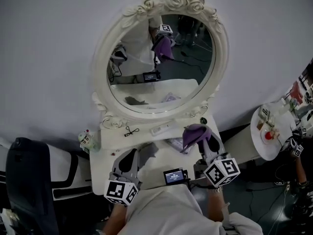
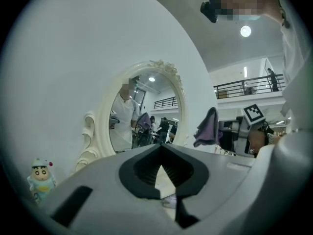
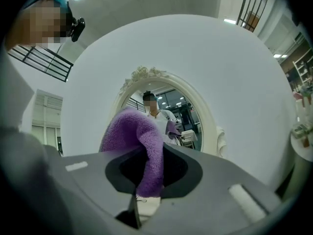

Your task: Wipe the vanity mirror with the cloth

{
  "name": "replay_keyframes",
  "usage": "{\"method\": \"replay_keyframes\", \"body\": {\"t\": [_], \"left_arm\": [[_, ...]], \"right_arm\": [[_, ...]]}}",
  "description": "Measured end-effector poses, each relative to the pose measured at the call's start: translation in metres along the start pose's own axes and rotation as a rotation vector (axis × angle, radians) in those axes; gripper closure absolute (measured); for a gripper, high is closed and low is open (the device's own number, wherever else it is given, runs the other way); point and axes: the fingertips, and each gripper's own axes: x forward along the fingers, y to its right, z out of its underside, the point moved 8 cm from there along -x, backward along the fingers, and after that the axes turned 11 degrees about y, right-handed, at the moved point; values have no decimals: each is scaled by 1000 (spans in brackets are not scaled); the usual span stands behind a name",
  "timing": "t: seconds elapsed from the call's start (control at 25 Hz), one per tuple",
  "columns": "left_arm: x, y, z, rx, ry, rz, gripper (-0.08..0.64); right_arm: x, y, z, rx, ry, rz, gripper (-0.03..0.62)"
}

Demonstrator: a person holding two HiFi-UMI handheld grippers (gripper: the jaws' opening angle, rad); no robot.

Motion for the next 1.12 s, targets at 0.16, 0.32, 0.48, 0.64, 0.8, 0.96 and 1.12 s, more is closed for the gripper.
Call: {"method": "replay_keyframes", "body": {"t": [0.16,0.32,0.48,0.64,0.8,0.96,1.12], "left_arm": [[-14,22,15,16,-2,-53,557],[-14,69,31,15,-32,-45,557],[-16,125,43,19,-21,-20,557],[-27,162,61,27,-62,-44,557],[-55,190,78,23,-137,-119,557],[-78,208,86,18,-189,-182,557],[-95,206,84,4,-192,-182,557]], "right_arm": [[-31,10,28,54,-55,-56,531],[-63,22,40,77,-98,-100,531],[-94,32,58,127,-185,-157,531],[-119,38,72,171,-240,-237,531],[-139,41,87,210,-290,-340,531],[-144,44,97,196,-332,-411,531],[-158,29,93,204,-307,-396,531]]}}
